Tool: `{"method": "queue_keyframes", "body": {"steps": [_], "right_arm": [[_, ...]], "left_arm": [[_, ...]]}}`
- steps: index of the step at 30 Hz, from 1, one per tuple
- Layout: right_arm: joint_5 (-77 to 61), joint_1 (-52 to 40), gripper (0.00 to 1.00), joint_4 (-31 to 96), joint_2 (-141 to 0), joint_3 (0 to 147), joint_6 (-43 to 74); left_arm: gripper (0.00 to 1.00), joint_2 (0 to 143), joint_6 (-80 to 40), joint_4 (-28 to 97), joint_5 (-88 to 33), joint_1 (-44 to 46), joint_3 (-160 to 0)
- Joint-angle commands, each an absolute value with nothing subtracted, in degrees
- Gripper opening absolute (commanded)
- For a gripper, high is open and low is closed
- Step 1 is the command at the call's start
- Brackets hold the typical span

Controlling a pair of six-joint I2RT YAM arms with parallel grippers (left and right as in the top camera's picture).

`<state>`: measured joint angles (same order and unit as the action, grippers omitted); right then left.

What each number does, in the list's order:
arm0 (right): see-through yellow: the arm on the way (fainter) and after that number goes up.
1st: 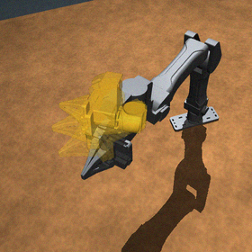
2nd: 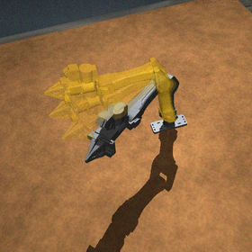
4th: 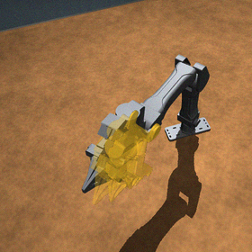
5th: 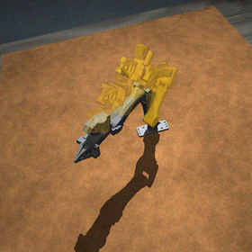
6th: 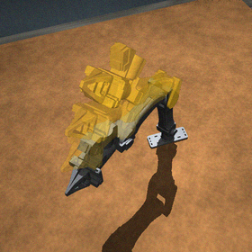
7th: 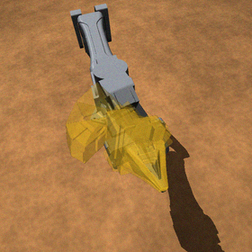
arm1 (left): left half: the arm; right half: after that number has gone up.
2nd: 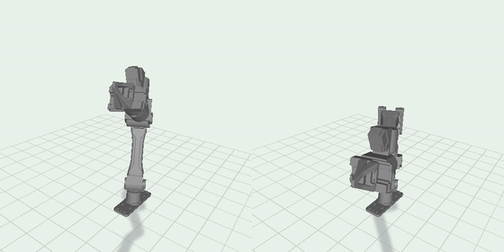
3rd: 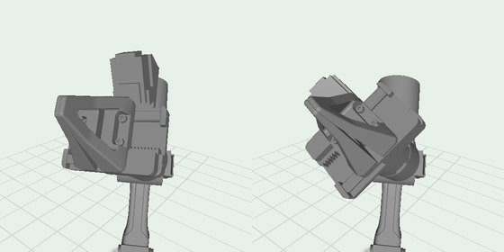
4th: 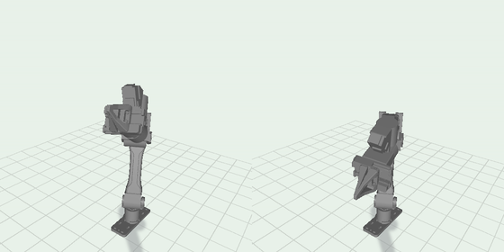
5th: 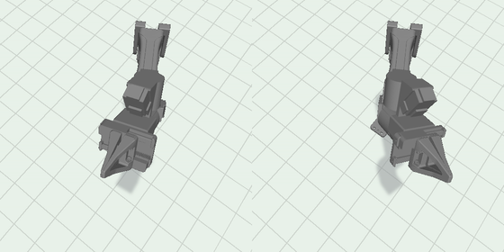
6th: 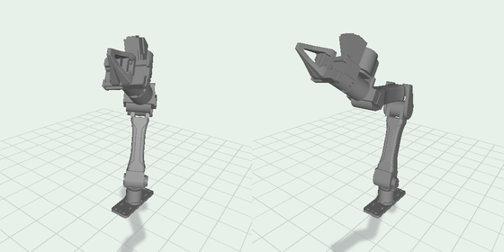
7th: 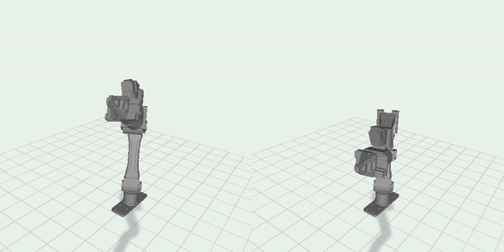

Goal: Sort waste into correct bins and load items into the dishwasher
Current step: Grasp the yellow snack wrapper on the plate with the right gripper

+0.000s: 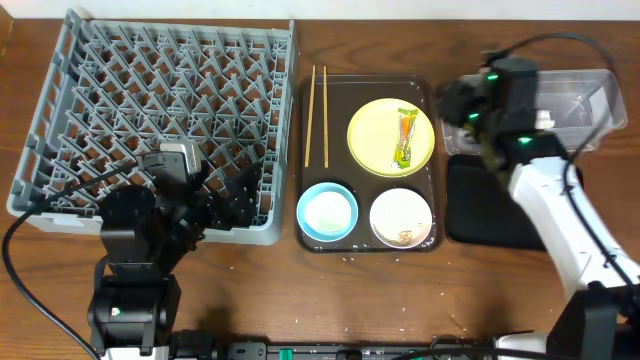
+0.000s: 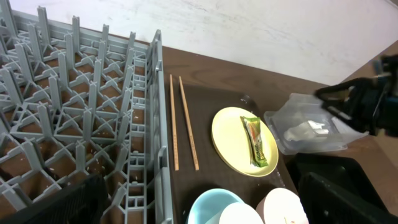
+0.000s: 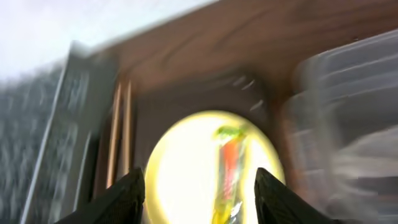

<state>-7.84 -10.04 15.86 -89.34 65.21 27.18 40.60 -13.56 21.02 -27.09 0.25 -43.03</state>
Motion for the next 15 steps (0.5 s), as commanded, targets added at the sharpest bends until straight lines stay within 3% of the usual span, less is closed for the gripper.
{"method": "queue_keyframes", "body": {"steps": [1,6,10,13,15], "right_arm": [[-1.34,-15.81,0.54,18.35,-92.09,65.34,19.22],[10.44,-20.21,0.56,16.16,-99.98,65.34,19.20],[11.60,-20.49,0.61,11.68,-107.57,65.34,19.20],[11.57,-20.43,0.57,9.34,-111.96,65.36,19.22],[11.51,-20.43,0.47,8.91,-113.27,65.36,19.27]], "left_arm": [[0.99,40.34,-13.87,20.97,-28.08,0.51,-44.49],[0.99,40.36,-13.85,20.97,-28.05,0.51,-44.49],[0.99,40.36,-13.85,20.97,-28.05,0.51,-44.49],[0.99,40.36,-13.85,20.97,-28.05,0.51,-44.49],[0.99,40.36,-13.87,20.97,-28.05,0.51,-44.49]]}}
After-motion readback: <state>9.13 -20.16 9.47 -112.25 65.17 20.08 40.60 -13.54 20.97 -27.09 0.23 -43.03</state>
